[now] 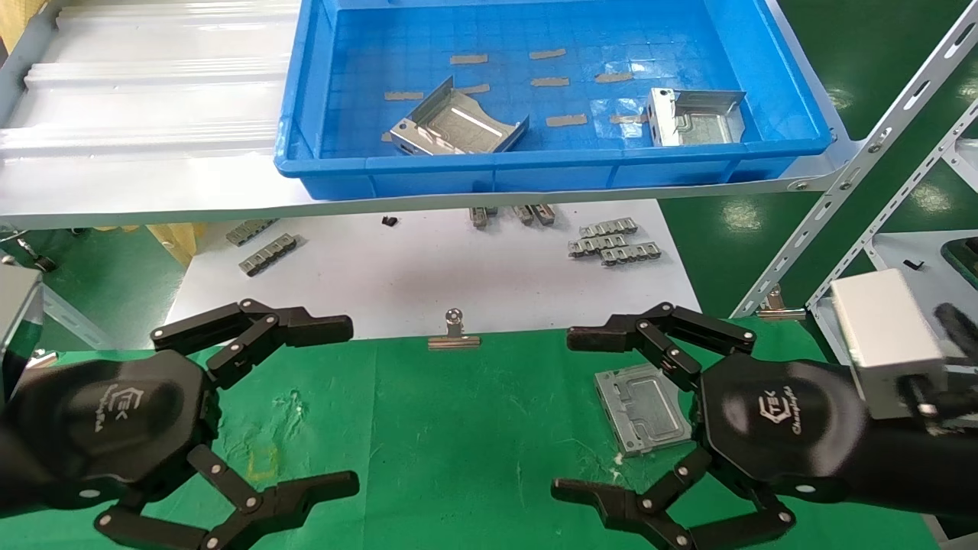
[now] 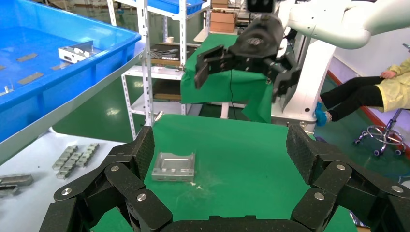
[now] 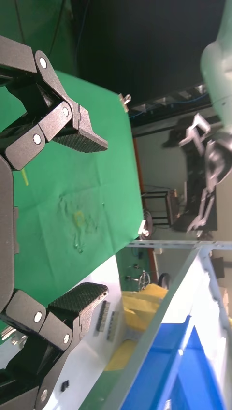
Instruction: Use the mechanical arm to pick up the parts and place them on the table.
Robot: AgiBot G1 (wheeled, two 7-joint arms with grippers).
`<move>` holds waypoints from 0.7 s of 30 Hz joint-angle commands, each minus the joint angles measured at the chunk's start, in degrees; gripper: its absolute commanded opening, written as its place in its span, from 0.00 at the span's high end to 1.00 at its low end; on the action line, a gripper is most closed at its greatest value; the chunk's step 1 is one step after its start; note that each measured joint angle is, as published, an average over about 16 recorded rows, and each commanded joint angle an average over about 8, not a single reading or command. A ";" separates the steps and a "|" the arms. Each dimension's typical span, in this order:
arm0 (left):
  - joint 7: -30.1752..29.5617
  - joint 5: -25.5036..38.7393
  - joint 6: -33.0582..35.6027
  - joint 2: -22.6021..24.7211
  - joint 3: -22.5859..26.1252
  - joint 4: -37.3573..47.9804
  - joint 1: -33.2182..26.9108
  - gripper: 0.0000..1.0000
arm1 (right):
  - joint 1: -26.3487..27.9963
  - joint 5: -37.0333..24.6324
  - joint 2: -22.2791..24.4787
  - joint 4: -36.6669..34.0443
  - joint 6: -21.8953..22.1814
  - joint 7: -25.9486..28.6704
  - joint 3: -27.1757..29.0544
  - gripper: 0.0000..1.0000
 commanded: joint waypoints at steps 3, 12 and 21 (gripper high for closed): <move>0.00 0.00 0.00 0.00 0.00 0.00 0.00 0.00 | -2.23 0.51 1.08 3.94 0.37 2.86 3.41 0.00; 0.00 -0.01 -0.02 -0.01 -0.01 0.02 0.01 0.00 | -4.53 1.17 2.19 7.95 0.64 5.22 6.92 0.00; 0.00 -0.01 -0.01 -0.01 0.00 0.02 0.01 0.00 | -3.99 1.04 1.92 6.92 0.66 4.75 6.02 0.00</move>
